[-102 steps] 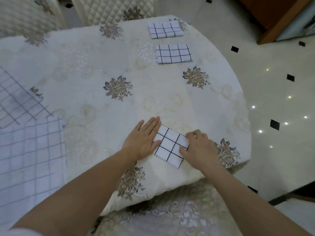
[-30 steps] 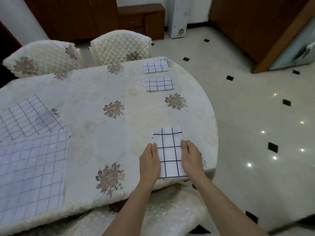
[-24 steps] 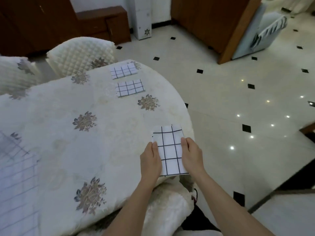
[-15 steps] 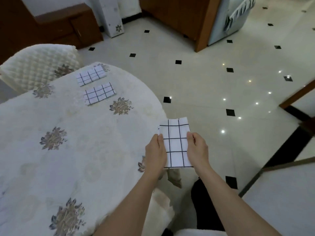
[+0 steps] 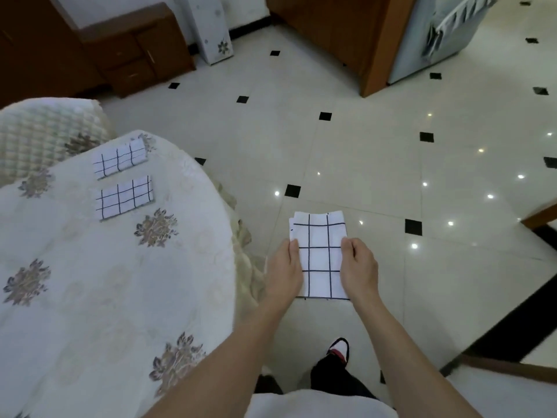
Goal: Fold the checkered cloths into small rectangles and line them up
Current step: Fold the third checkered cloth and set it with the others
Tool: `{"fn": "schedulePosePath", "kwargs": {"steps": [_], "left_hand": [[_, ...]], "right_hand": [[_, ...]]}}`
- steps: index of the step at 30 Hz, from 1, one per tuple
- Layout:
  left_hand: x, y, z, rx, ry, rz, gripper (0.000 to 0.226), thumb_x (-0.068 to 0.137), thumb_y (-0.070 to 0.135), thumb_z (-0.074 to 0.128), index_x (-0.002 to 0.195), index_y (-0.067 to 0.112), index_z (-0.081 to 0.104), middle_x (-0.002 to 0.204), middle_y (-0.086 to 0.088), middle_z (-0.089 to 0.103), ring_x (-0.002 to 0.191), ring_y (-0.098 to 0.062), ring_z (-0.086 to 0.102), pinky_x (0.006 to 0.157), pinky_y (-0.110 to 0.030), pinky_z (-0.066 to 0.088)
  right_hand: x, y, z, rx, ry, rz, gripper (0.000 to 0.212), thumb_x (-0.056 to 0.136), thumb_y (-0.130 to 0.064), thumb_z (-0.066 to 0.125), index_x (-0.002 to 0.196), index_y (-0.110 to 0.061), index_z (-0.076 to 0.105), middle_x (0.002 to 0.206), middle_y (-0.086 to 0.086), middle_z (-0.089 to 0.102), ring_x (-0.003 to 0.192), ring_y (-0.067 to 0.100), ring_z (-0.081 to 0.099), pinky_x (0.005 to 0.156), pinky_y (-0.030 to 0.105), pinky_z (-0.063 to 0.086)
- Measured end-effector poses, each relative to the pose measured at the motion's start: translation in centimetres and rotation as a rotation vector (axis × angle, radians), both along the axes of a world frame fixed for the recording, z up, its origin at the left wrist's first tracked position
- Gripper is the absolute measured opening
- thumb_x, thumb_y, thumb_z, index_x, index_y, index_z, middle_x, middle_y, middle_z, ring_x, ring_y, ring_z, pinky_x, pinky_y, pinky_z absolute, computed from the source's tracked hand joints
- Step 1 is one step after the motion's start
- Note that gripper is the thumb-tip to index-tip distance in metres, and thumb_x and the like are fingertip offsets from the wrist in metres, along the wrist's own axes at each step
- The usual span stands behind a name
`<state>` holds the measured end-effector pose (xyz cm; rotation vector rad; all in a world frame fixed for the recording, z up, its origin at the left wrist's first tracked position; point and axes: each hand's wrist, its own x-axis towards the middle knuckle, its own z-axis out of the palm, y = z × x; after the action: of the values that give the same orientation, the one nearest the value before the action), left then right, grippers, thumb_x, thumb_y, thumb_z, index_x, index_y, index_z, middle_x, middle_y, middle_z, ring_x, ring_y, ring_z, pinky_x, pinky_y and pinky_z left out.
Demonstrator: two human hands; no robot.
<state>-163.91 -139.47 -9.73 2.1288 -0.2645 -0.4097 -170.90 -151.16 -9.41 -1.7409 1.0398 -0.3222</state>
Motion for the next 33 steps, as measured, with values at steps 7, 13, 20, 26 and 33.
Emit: {"fn": "schedulePosePath", "kwargs": {"steps": [7,13,20,26,33], "left_hand": [[3.0,-7.1,0.2,0.022,0.031,0.084,0.037,0.107,0.033,0.033,0.077,0.017,0.049,0.073,0.003,0.058,0.064,-0.007,0.05,0.054,-0.017,0.037],[7.9,-8.6,-0.7,-0.019,0.045,0.212,0.04,0.107,0.034,0.033,0.082,0.011,0.053,0.076,-0.001,0.06,0.069,-0.014,0.056,0.057,-0.021,0.039],[18.2,-8.3,-2.4,-0.062,0.025,0.392,0.04,0.107,0.034,0.033,0.074,0.013,0.045,0.07,0.001,0.054,0.065,-0.015,0.048,0.059,-0.025,0.038],[28.3,-6.4,-3.5,-0.152,0.038,0.586,0.054,0.095,0.06,0.023,0.086,0.017,0.056,0.08,0.001,0.065,0.077,-0.02,0.063,0.071,-0.044,0.053],[34.3,-1.1,-2.4,-0.177,0.057,0.857,0.039,0.107,0.036,0.034,0.073,0.019,0.044,0.066,0.006,0.051,0.056,-0.003,0.044,0.057,-0.026,0.037]], "right_hand": [[3.7,-7.2,0.2,-0.006,-0.004,0.048,0.032,0.105,-0.027,0.043,0.078,-0.011,0.052,0.07,0.001,0.054,0.063,0.009,0.047,0.055,0.012,0.036],[10.0,-9.2,-0.6,-0.003,0.025,0.153,0.032,0.105,-0.029,0.042,0.084,-0.009,0.055,0.072,0.0,0.057,0.065,0.01,0.049,0.055,0.014,0.035],[22.2,-9.5,-1.6,-0.048,0.03,0.341,0.034,0.105,-0.031,0.04,0.084,-0.008,0.054,0.072,0.0,0.057,0.065,0.012,0.049,0.058,0.025,0.039],[34.7,-8.0,-0.9,-0.13,0.068,0.549,0.035,0.106,-0.031,0.039,0.082,-0.008,0.052,0.072,0.002,0.058,0.06,0.009,0.047,0.055,0.02,0.036],[44.6,-2.0,-0.4,-0.164,0.036,0.813,0.036,0.106,-0.027,0.041,0.071,-0.018,0.043,0.064,-0.003,0.049,0.057,0.01,0.042,0.054,0.016,0.037]]}}
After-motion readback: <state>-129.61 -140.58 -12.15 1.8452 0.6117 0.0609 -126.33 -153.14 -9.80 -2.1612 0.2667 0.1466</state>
